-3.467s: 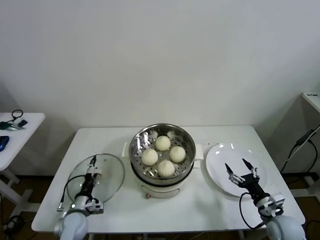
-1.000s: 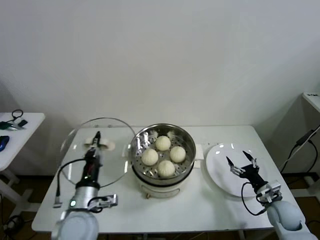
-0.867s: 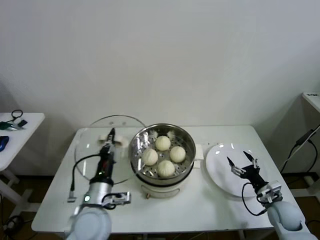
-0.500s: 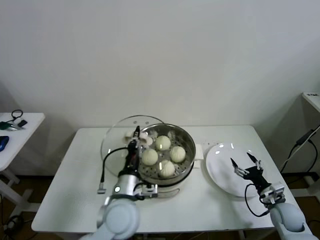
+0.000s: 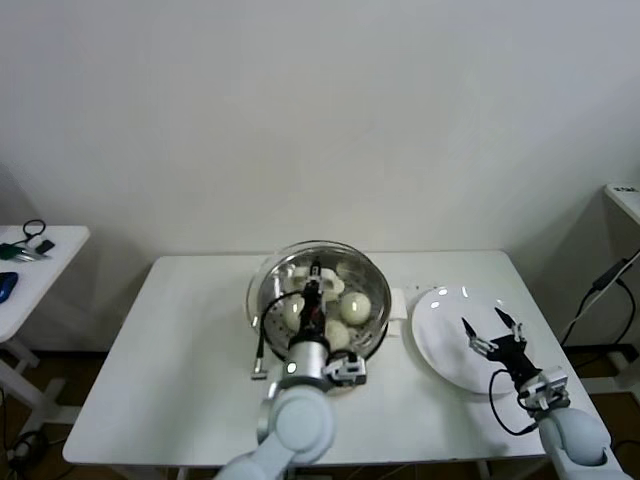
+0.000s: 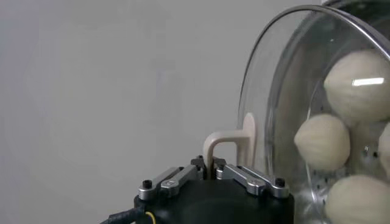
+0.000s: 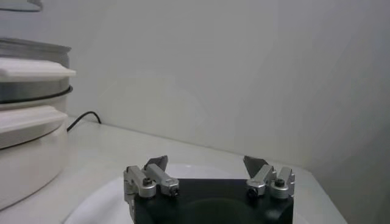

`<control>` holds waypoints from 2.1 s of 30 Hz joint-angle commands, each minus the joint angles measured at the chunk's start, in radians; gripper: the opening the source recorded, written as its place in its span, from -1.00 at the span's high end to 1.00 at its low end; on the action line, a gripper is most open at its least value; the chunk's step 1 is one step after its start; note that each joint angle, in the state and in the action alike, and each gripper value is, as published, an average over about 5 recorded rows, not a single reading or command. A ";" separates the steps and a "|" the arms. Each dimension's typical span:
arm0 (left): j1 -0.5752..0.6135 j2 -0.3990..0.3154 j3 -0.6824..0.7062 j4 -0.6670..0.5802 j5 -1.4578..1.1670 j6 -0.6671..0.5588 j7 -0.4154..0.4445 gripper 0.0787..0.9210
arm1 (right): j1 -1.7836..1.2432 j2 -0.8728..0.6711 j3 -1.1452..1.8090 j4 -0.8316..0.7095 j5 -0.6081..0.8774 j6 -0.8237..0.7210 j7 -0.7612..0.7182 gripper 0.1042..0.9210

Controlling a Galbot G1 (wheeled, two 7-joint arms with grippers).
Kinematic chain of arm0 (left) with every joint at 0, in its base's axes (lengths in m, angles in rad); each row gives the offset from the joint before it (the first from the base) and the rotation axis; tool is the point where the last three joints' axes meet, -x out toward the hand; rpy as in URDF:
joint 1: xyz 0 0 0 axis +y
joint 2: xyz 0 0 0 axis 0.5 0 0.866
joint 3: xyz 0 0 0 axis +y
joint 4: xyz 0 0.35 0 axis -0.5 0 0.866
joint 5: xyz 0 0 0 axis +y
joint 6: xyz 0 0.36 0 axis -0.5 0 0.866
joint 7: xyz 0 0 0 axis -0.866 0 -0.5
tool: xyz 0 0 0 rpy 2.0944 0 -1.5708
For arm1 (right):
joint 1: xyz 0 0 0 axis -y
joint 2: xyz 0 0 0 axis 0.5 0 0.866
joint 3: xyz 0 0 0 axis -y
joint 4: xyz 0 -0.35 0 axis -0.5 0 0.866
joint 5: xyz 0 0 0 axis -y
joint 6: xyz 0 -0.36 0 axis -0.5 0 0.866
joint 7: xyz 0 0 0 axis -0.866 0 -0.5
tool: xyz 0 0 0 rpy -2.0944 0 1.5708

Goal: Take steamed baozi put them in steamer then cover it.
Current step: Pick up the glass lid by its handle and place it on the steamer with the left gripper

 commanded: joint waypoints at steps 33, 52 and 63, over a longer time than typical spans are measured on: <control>-0.037 -0.104 -0.013 0.168 0.050 0.049 0.016 0.81 | -0.006 0.021 0.014 -0.002 -0.018 0.009 -0.004 -0.76; -0.039 -0.100 -0.008 0.190 0.044 0.049 -0.031 0.81 | -0.009 0.033 0.023 -0.006 -0.022 0.015 -0.016 -0.76; -0.034 -0.096 -0.011 0.191 0.041 0.049 -0.023 0.81 | -0.013 0.033 0.027 -0.004 -0.022 0.012 -0.019 -0.76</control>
